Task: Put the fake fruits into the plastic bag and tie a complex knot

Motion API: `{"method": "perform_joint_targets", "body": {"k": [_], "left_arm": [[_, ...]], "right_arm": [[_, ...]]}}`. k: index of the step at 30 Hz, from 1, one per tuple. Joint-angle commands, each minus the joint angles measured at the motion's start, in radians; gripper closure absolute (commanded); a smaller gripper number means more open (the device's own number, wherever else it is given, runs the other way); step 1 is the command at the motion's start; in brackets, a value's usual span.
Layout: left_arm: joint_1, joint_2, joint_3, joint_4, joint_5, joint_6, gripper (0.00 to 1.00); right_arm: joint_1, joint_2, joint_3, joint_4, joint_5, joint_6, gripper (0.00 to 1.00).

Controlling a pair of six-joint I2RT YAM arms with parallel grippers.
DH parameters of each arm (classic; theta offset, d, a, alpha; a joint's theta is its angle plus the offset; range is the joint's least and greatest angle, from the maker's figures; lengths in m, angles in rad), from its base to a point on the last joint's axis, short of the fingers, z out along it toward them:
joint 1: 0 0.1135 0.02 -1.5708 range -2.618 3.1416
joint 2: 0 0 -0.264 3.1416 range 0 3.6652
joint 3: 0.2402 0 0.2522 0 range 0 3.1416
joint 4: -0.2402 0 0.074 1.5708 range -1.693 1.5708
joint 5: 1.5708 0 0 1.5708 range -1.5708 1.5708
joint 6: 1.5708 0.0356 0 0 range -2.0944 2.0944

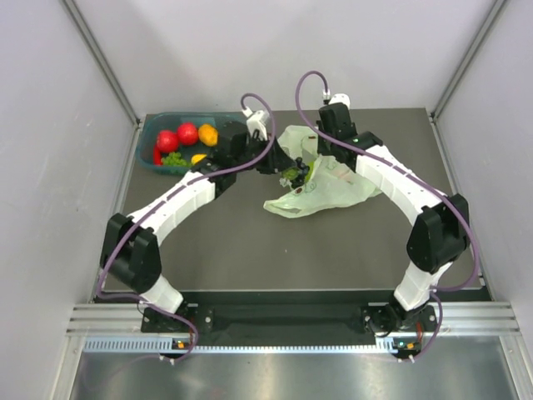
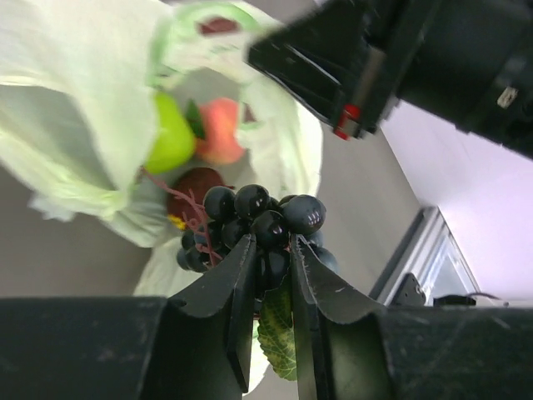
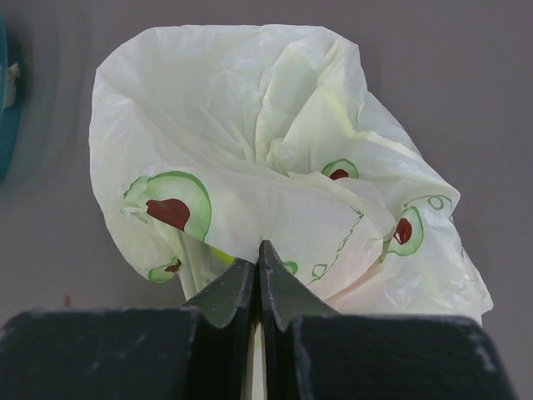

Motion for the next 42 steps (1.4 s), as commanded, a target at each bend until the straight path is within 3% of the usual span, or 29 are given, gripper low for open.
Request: {"method": "perform_joint_targets", "body": {"k": [1, 13, 25, 42], "left_arm": [[-0.045, 0.047, -0.012, 0.14, -0.032, -0.027, 0.8], [-0.082, 0.228, 0.041, 0.178, -0.127, -0.005, 0.83], [-0.045, 0.155, 0.011, 0.19, -0.132, -0.007, 0.82], [-0.076, 0.374, 0.262, 0.2, -0.101, -0.03, 0.83]], "right_arm": [[-0.008, -0.06, 0.025, 0.016, -0.007, 0.006, 1.0], [-0.009, -0.077, -0.005, 0.036, -0.031, 0.006, 1.0], [-0.011, -0.074, -0.021, 0.045, -0.028, -0.008, 1.0], [-0.011, -0.09, -0.018, 0.051, -0.034, -0.004, 1.0]]}}
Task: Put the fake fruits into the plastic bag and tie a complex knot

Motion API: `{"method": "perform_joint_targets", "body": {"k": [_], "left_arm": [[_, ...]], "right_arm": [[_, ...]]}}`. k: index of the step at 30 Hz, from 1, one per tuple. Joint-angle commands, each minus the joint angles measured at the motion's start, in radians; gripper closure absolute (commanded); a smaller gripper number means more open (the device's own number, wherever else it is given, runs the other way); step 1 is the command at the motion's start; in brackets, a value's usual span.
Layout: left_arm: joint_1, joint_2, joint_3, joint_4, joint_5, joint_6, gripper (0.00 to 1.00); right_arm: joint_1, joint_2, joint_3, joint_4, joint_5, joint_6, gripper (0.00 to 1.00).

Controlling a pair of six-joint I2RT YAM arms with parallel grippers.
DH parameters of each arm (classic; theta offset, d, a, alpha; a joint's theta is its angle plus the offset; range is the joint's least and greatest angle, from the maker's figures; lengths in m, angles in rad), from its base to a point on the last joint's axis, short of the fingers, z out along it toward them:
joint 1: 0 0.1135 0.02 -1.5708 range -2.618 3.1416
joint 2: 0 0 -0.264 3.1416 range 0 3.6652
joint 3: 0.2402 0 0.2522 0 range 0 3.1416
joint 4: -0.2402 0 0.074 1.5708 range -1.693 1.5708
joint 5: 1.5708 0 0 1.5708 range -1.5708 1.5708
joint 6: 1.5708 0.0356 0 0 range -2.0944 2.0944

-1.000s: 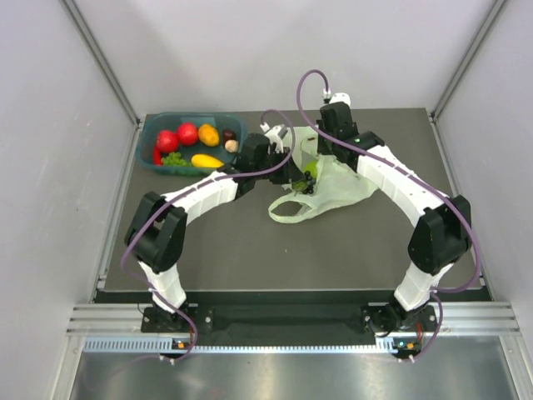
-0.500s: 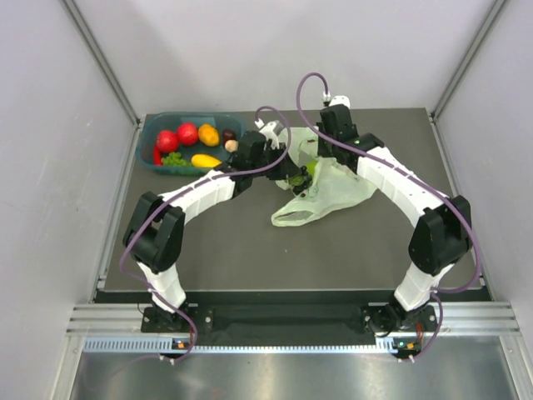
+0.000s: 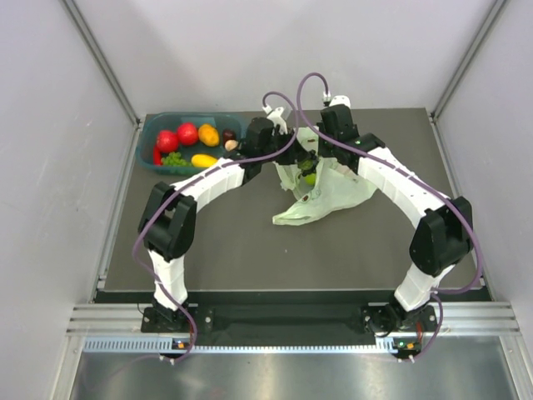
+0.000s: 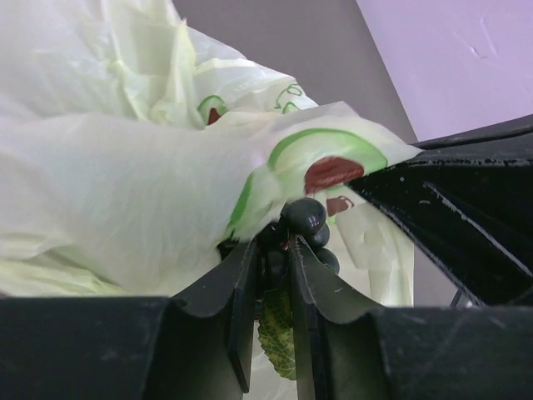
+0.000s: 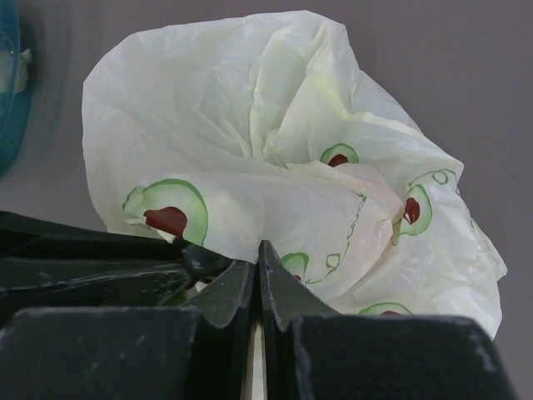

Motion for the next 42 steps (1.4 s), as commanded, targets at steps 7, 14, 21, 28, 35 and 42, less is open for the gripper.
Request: {"method": "perform_joint_targets", "body": {"k": [7, 14, 21, 28, 35, 42], "left_arm": [[-0.066, 0.136, 0.078, 0.193, -0.003, -0.057, 0.83], [-0.114, 0.24, 0.159, 0.21, -0.019, -0.063, 0.73], [-0.118, 0.18, 0.125, 0.163, -0.066, -0.025, 0.4], [-0.118, 0.111, 0.087, 0.121, -0.088, -0.001, 0.32], [-0.117, 0.021, 0.064, -0.026, -0.094, 0.042, 0.36], [-0.115, -0.103, 0.007, -0.255, -0.212, 0.096, 0.37]], "right_arm": [[-0.008, -0.061, 0.001, 0.063, 0.005, 0.02, 1.0], [-0.01, -0.067, -0.016, 0.066, 0.028, 0.028, 1.0], [-0.03, -0.078, -0.034, 0.067, 0.039, 0.034, 1.0], [-0.037, -0.078, -0.036, 0.069, 0.033, 0.04, 1.0], [-0.054, -0.078, -0.036, 0.067, 0.026, 0.037, 1.0], [-0.06, -0.077, -0.042, 0.072, 0.019, 0.037, 1.0]]}}
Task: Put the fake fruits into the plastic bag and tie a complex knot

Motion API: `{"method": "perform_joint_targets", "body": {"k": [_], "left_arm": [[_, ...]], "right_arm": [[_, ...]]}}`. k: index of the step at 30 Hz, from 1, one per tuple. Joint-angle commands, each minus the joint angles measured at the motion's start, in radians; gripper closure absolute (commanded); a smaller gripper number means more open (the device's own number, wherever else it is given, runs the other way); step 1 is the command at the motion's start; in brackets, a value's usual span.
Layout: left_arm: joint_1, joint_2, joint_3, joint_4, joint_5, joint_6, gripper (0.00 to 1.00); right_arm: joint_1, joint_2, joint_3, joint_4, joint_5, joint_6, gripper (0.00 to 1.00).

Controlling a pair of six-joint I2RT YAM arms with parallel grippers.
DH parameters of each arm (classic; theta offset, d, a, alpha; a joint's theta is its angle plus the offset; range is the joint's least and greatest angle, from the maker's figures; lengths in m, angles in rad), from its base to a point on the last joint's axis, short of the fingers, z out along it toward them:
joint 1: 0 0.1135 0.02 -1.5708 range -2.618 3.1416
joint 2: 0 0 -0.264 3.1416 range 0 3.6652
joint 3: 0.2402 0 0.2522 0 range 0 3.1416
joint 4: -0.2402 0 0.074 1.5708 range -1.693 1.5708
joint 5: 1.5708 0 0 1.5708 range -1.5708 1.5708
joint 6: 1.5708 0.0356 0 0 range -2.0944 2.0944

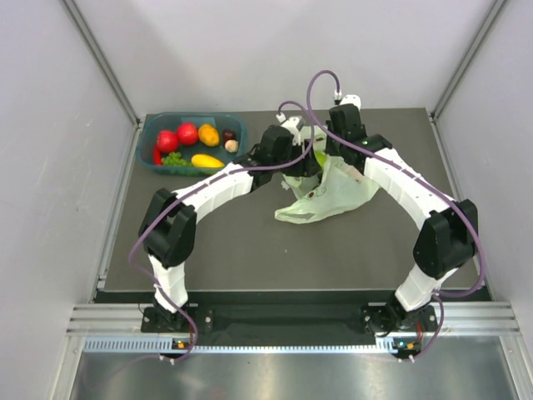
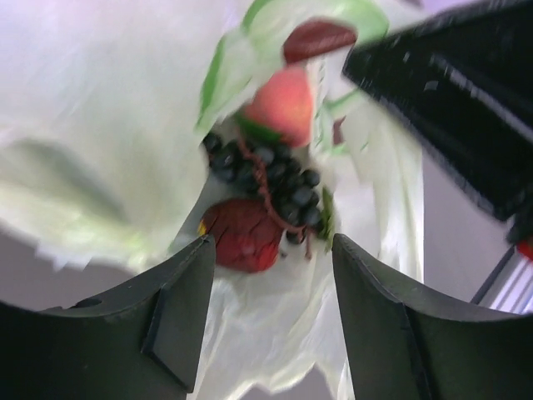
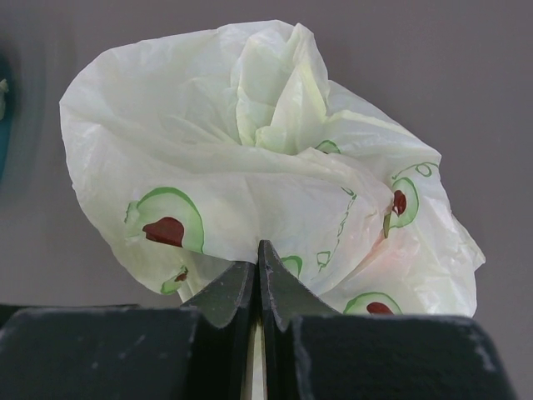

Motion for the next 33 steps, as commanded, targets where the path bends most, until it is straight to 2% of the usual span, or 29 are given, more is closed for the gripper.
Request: {"method": "perform_joint_targets", "body": {"k": [1, 8, 11, 14, 18, 25, 33], "left_arm": [[0.004, -0.112, -0.038, -0.129, -0.085, 0.052, 0.37], [0.025, -0.192, -0.088, -0.229, -0.109, 0.121, 0.36], [0.056, -0.197, -0.109, -0.218, -0.062, 0.221, 0.36], [0.102, -0.171, -0.117, -0.198, 0.039, 0.268, 0.28], [0.134, -0.136, -0.141, -0.108, 0.122, 0.35, 0.27], [0.131, -0.033, -0.106, 0.007, 0.253, 0.405, 0.25], [0.127, 0.108, 0.01, 0.052, 0.231, 0.422, 0.26]], "right_arm": [[-0.019, -0.046, -0.007, 0.049, -0.009, 0.009, 1.0], [-0.022, -0.048, -0.007, 0.053, -0.012, 0.0, 1.0], [-0.02, -0.051, -0.009, 0.053, -0.023, -0.002, 1.0], [-0.022, -0.052, -0.007, 0.055, -0.026, -0.008, 1.0], [-0.022, -0.055, -0.01, 0.056, -0.026, -0.011, 1.0], [-0.02, -0.052, -0.007, 0.056, -0.032, -0.011, 1.0], [-0.022, -0.055, -0.004, 0.06, -0.038, -0.01, 1.0]]}}
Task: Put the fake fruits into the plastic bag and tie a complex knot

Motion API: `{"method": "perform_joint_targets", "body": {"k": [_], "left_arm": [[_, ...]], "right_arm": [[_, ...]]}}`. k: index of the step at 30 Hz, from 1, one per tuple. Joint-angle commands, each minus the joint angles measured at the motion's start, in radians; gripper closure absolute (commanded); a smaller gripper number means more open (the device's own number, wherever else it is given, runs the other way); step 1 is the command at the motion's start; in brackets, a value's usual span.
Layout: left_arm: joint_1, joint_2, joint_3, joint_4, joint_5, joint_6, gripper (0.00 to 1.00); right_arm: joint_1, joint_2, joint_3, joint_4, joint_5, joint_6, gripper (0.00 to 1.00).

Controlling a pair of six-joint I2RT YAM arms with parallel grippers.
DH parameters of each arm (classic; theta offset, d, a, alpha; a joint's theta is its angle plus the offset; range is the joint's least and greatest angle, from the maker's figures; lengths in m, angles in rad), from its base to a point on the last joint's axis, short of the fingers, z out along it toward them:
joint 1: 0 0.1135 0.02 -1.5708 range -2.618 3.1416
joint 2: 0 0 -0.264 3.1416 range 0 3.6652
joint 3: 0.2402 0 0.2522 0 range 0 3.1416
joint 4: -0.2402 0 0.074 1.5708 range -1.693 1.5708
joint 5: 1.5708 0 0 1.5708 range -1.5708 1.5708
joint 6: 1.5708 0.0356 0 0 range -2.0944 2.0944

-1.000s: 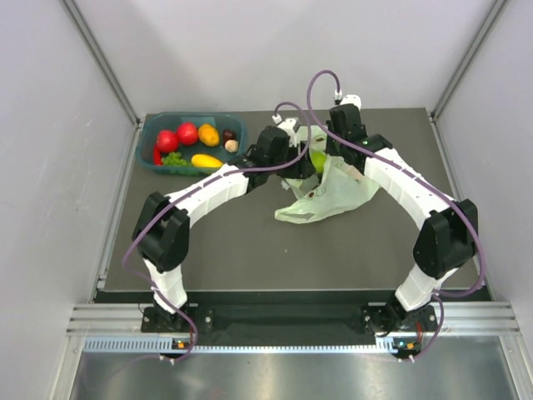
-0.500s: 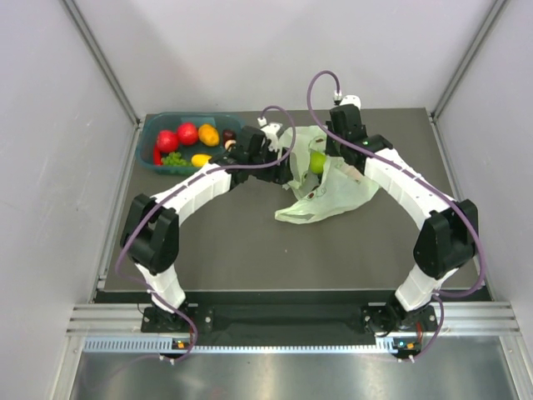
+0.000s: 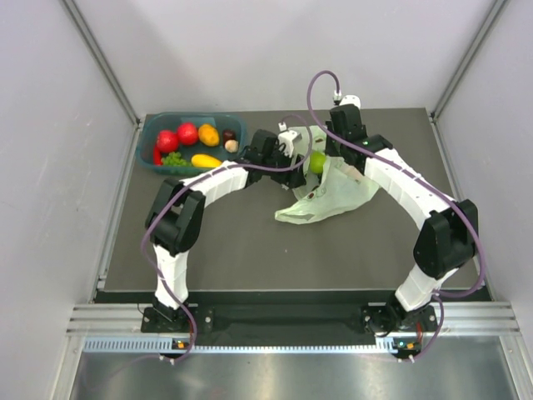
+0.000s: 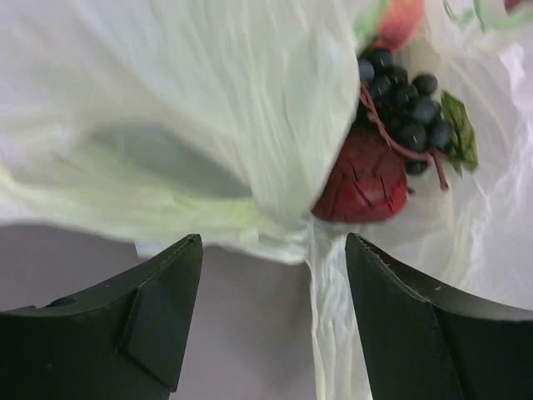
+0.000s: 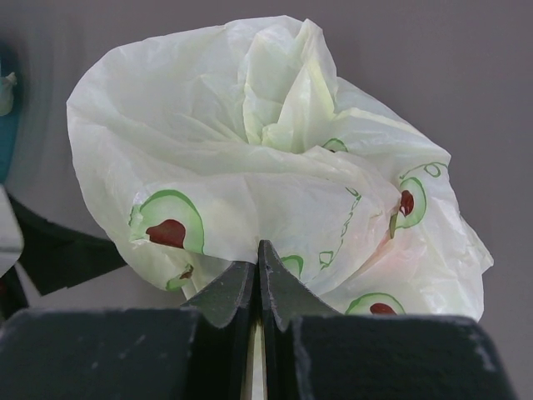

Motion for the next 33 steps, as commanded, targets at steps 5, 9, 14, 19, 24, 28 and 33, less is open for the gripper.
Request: {"method": "perform_joint_targets", "body": {"k": [5, 9, 14, 19, 24, 28, 33], "left_arm": [[-0.005, 0.127, 0.141, 0.195, -0.015, -0.022, 0.38], [-0.007, 0.16, 0.163, 0.217, -0.037, -0.032, 0.63], [-0.007, 0.093, 0.108, 0.174, -0.041, -0.025, 1.0], [-0.007, -0.028, 0.103, -0.044, -0.081, 0.0, 1.0], [-0.007, -0.169, 0.091, -0.226, -0.075, -0.021, 1.0], [-0.007, -0.252, 0.062, -0.292, -0.052, -0.067, 1.0], [-0.007, -0.329, 0.002, -0.323, -0.04, -0.109, 1.0]], "right_arm": [[-0.016, -0.051, 0.002, 0.055, -0.011, -0.002, 1.0], [-0.016, -0.057, 0.002, 0.055, -0.008, -0.002, 1.0], [-0.019, -0.063, -0.004, 0.071, -0.054, -0.023, 1.0], [-0.021, -0.065, -0.011, 0.104, -0.126, -0.066, 1.0], [-0.021, -0.048, 0.033, 0.127, -0.187, -0.11, 1.0], [-0.024, -0.022, 0.059, 0.147, -0.23, -0.137, 1.0], [-0.027, -0.003, 0.045, 0.196, -0.267, -0.152, 1.0]]}}
